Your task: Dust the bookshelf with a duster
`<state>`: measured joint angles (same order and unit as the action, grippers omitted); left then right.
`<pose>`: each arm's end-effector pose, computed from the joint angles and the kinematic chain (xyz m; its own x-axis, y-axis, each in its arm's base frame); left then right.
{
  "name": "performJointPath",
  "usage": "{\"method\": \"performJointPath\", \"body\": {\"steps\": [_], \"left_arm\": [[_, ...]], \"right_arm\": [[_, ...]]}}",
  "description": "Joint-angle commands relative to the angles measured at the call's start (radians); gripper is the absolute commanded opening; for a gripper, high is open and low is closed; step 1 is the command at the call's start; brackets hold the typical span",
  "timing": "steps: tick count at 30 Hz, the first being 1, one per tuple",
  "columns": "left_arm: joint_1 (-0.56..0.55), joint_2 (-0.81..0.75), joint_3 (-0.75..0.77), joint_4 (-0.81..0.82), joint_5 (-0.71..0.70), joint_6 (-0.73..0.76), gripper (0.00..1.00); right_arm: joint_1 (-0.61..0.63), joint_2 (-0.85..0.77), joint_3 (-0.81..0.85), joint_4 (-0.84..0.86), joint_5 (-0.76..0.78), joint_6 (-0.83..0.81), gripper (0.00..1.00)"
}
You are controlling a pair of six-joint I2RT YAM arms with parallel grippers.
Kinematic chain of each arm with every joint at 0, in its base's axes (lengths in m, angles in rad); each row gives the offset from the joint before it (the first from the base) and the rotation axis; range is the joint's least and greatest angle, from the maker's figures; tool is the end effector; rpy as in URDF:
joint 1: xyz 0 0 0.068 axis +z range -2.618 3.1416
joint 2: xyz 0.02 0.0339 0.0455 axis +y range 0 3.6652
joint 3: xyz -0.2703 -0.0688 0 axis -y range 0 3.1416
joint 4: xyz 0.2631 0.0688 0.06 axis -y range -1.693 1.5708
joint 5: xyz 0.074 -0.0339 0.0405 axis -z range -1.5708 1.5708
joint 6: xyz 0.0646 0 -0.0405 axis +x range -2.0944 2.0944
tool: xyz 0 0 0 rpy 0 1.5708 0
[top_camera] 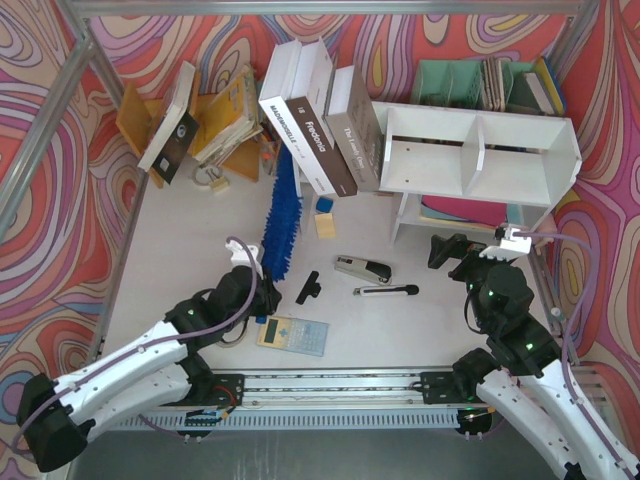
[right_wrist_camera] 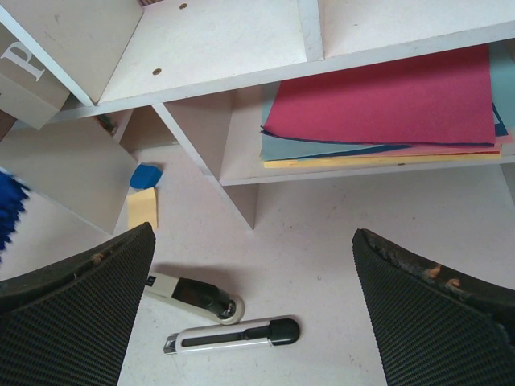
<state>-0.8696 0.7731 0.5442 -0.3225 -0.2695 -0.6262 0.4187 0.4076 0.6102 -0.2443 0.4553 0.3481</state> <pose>0.1502 -0.1512 0.2296 -0.6197 -0.1417 -0.7719 0.2801 0.8789 -0.3862 0.1480 0.0348 0.3269 -0.0234 0.3249 -0.9455 0.0471 0.9450 0.3236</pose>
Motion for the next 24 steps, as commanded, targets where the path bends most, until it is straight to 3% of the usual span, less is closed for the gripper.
{"method": "performJointPath", "body": {"steps": [1,8,24], "left_arm": [[0.000,0.025,-0.085,0.044,0.034,0.007,0.00],[0.000,0.050,-0.135,0.057,0.024,-0.028,0.00],[0.000,-0.069,0.051,-0.022,0.024,-0.002,0.00]], "right_arm": [[0.001,-0.004,-0.007,0.015,0.016,0.005,0.99],[0.001,-0.007,-0.007,0.012,0.017,0.005,0.99],[0.001,-0.009,-0.008,0.013,0.015,0.006,0.99]]}}
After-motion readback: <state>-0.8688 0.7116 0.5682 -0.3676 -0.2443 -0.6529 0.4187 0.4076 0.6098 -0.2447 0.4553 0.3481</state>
